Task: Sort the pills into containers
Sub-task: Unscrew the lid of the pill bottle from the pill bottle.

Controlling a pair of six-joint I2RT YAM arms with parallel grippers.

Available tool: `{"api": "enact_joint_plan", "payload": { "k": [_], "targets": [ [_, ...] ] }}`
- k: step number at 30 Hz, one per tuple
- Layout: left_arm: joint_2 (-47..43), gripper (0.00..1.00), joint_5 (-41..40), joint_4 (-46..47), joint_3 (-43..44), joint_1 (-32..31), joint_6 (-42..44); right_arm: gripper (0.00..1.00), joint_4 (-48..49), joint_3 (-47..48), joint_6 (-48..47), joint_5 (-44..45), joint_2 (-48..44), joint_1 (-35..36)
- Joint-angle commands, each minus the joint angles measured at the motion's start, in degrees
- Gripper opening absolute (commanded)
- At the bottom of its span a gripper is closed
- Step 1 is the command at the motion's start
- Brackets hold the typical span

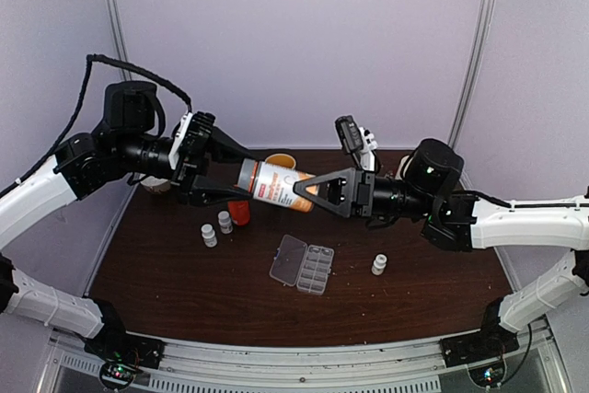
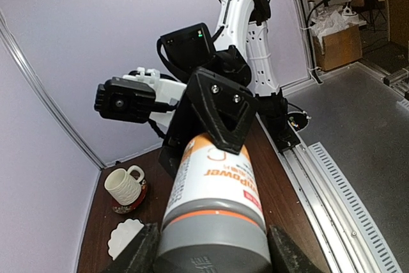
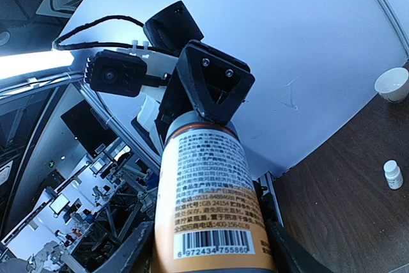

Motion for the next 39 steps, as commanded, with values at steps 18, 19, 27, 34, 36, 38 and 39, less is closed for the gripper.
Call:
{"api": "enact_joint_plan", "payload": {
  "k": [18,19,27,34,36,38,39],
  "targets": [
    [2.9,0.00,-2.4,3.2,7.1,-1.5,-50.3,0.15,-16.6,3.2,-30.9,11.6,-5.5,2.2],
    [3.6,0.00,-2.4,2.3,8.2,-1.5,-53.2,0.14,-17.3,3.3,-31.9,12.6,-5.8,2.4],
    [4.5,0.28,-3.1,4.6,9.9,-1.4,-65.7,0.13,-13.6,0.9,-29.9,14.2,-5.3,2.7],
    [-1.7,0.96,-10.4,4.9,6.4,-1.4,-47.4,0.11,-7.3,-0.6,-17.5,9.5,-3.3,2.2],
    [-4.6,0.97,-10.2,7.3,3.6,-1.4,-38.0,0.10,-4.1,-1.2,-13.2,7.0,-2.5,2.0],
    [-8.0,0.98,-6.1,10.1,-0.9,-1.4,-24.7,0.10,-1.4,-1.6,-9.5,5.1,-1.9,1.6],
    [-9.7,0.98,-2.3,10.6,-3.4,-1.5,-16.8,0.10,-0.5,-1.7,-8.0,4.2,-1.6,1.5]
  ]
}}
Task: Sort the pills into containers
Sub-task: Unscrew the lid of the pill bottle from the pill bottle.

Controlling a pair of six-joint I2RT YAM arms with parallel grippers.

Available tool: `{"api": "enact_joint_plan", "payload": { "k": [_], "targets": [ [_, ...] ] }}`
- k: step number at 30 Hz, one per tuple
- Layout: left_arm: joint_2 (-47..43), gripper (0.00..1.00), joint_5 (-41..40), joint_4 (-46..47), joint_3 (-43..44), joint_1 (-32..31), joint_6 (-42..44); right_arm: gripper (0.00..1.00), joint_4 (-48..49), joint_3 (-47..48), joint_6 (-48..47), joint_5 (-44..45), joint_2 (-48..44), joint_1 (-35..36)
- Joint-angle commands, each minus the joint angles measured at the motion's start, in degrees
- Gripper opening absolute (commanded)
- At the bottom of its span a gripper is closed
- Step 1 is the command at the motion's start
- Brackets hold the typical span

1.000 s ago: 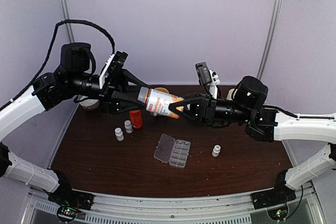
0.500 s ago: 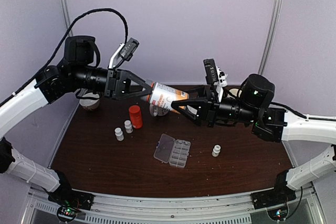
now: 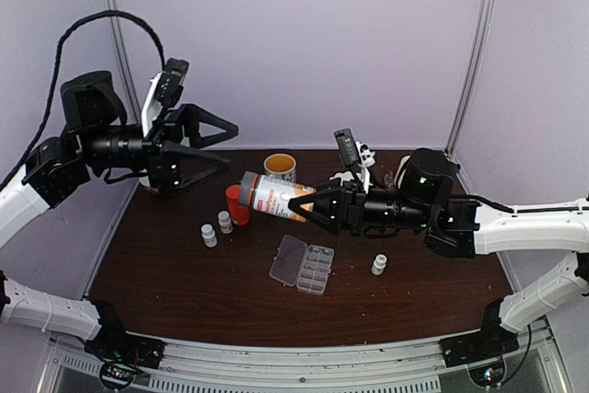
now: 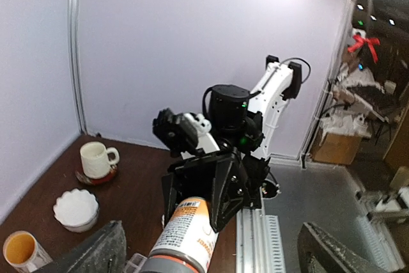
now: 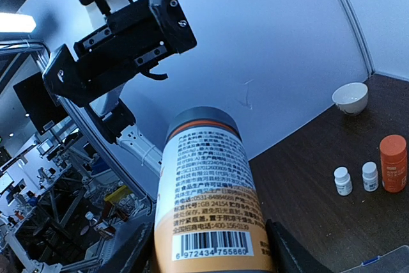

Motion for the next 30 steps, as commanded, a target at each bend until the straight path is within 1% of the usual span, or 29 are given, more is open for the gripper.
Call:
{"api": "enact_joint_plan", "payload": {
  "k": [1,2,3,4,5,7,9,12,23,28,30],
  "targets": [
    [-7.5,0.97,8.7,6.4,-8.8,-0.5,36.1,0.10,8.4,-0.8,10.7,-5.4,0.7,-0.7],
    [-9.4,0.98,9.8,6.2,-11.3,-0.7,44.3,0.10,8.9,-0.8,11.9,-6.1,0.7,-0.7],
    [-11.0,0.98,9.7,6.3,-13.7,-0.8,50.5,0.10,9.2,-0.8,12.7,-6.7,0.8,-0.8],
    [-12.1,0.98,9.2,6.5,-15.3,-0.9,55.0,0.10,9.1,-0.6,13.3,-7.2,0.8,-0.8],
    [-12.7,0.98,8.3,6.6,-16.0,-1.0,57.4,0.10,8.8,-0.5,13.6,-7.6,0.8,-0.8],
    [-12.2,0.97,6.6,5.3,-15.2,-1.0,59.4,0.10,8.7,-0.5,14.1,-8.1,0.7,-0.8],
    [-10.8,0.98,6.3,0.4,-12.5,-1.0,61.8,0.10,8.5,-0.4,14.4,-8.4,0.6,-0.8],
    [-8.3,0.97,5.6,-2.6,-10.4,-1.0,62.8,0.10,8.6,0.2,15.1,-9.4,1.0,-0.8],
    [-5.1,0.97,2.1,-1.3,-10.1,-1.2,63.2,0.10,10.7,2.1,17.2,-11.3,2.8,-0.8],
    [-4.1,0.88,1.6,-0.2,-9.8,-1.2,62.5,0.10,12.1,2.3,18.2,-11.6,3.5,-0.8],
    [-3.8,0.81,1.6,-0.3,-9.7,-1.2,62.5,0.10,12.3,2.5,18.4,-11.7,3.9,-0.8]
  ]
}}
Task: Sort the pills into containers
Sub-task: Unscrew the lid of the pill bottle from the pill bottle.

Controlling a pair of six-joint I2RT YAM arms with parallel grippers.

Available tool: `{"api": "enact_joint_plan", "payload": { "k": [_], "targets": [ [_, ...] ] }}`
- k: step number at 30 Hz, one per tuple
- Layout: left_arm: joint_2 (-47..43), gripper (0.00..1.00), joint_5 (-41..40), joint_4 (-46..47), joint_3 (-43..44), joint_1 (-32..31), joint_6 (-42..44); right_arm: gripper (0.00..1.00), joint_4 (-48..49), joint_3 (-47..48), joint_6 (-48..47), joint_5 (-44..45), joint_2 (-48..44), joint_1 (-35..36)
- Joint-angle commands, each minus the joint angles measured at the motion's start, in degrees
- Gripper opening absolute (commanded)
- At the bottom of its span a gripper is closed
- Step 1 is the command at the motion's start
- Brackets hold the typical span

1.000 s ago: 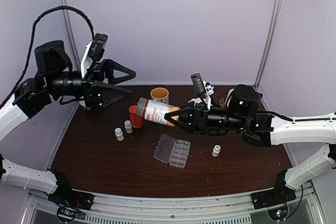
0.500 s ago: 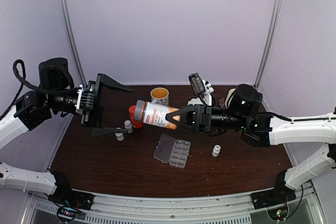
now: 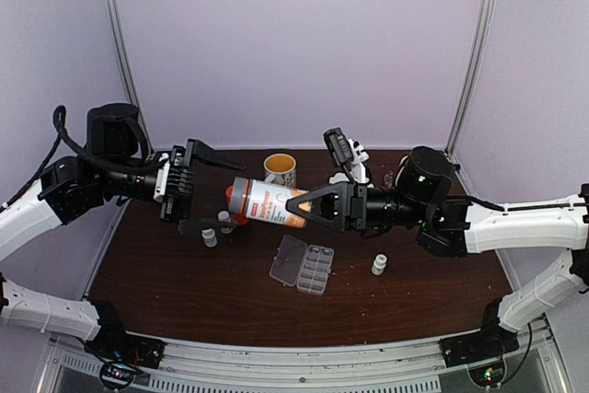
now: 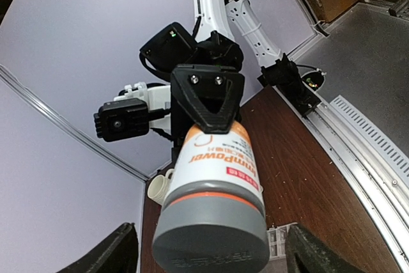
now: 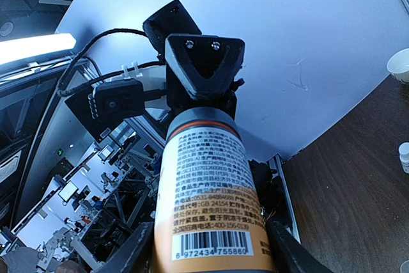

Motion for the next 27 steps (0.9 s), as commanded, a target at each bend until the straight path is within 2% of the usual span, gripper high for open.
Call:
{"api": "enact_joint_plan", "payload": {
  "k": [1,3,6,12,15,18,19,21,22,25,27],
  "targets": [
    [0.5,0.78,-0.5,2.3,1.9,-0.3,0.0,0.10,3.8,2.1,1.3,-1.2,0.6,-0.3],
    [0.5,0.71,-0.3,2.2,1.8,-0.4,0.1,0.09,4.2,2.2,1.6,-1.2,0.9,-0.3],
    [0.3,0.55,-0.2,2.0,1.8,-0.4,-0.3,0.08,4.7,2.3,2.0,-1.2,1.5,-0.3],
    [0.7,0.40,-0.7,2.4,2.4,-0.4,-4.1,0.07,4.3,1.9,1.4,-0.9,1.5,-0.3],
    [1.9,0.26,-1.6,5.0,3.4,-0.4,-13.9,0.06,-0.1,2.1,-2.8,0.7,0.6,-0.3],
    [4.7,0.18,-2.9,6.4,6.1,-0.4,-26.6,0.06,-4.1,1.2,-8.6,2.9,-1.6,-0.3],
    [5.8,0.17,-3.8,6.1,7.4,-0.4,-30.9,0.06,-5.9,1.2,-10.7,3.7,-2.3,-0.3],
    [8.6,0.24,-7.3,3.5,11.2,-0.4,-41.6,0.06,-9.0,1.1,-14.9,5.4,-3.7,-0.2],
    [10.1,0.20,-7.7,1.6,13.3,-0.4,-46.8,0.06,-10.2,0.9,-16.6,6.5,-4.4,-0.1],
    [15.3,0.16,-4.7,-1.8,18.8,-0.3,-62.1,0.05,-11.4,-0.7,-21.2,10.4,-6.6,-0.1],
    [18.2,0.12,0.5,0.1,20.1,-0.3,-72.1,0.05,-11.2,-1.8,-23.6,12.3,-7.9,-0.1]
  ]
}}
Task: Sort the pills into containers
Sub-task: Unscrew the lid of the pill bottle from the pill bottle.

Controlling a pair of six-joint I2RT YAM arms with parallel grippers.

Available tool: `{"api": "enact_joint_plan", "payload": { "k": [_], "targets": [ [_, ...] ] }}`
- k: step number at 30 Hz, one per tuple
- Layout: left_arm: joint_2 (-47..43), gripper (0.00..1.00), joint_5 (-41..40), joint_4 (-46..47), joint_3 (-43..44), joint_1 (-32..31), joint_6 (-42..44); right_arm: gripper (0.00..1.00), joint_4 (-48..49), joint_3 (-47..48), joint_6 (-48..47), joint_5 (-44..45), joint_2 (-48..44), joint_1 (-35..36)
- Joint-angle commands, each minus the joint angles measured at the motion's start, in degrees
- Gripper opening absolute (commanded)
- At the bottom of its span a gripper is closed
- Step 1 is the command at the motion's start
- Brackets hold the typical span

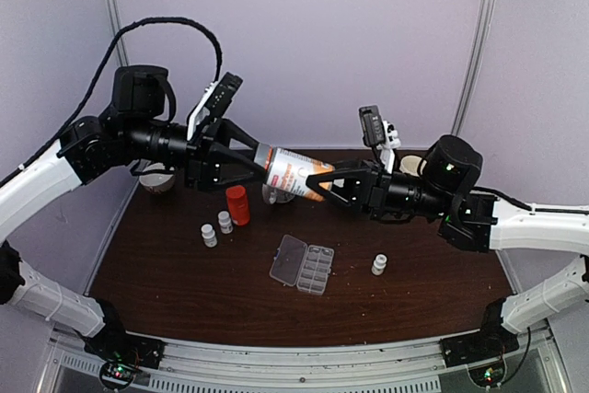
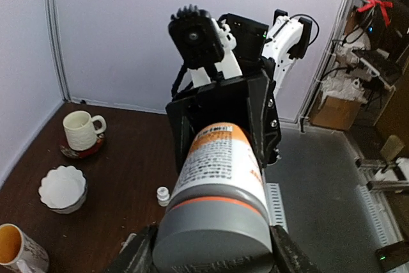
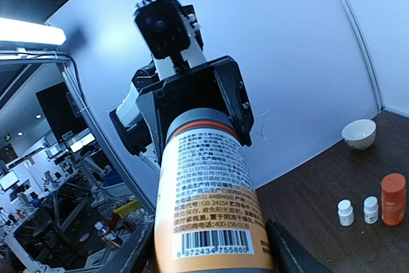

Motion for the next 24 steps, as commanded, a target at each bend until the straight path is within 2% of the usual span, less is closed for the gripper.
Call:
{"api": "enact_joint_plan", "payload": {
  "k": [1,4,9,12,16,18,24],
  "targets": [
    [7.1,0.09,4.2,7.4,4.7,0.0,-32.8,0.05,-5.2,-2.3,-10.3,6.1,-1.7,1.3],
    [10.2,0.03,10.8,9.5,5.6,0.0,-44.4,0.05,-5.9,-3.1,-14.4,7.1,-3.3,1.3],
    [11.9,0.03,15.4,13.6,4.6,0.2,-57.1,0.06,-8.2,-4.4,-21.4,8.4,-6.3,1.7],
    [12.5,0.06,18.1,21.1,2.1,0.3,-64.1,0.05,-9.9,-5.3,-24.5,10.9,-8.1,1.7],
    [13.0,0.13,19.8,34.8,-2.3,0.4,-73.7,0.03,-7.5,-8.3,-24.8,13.1,-10.7,1.7],
    [12.9,0.16,19.8,38.1,-3.1,0.6,-75.3,0.03,-6.9,-9.1,-24.2,13.5,-11.3,1.7],
    [13.1,0.17,19.0,34.7,-3.0,1.1,-73.3,0.02,-5.8,-10.1,-22.1,12.5,-11.2,1.7]
  ]
}}
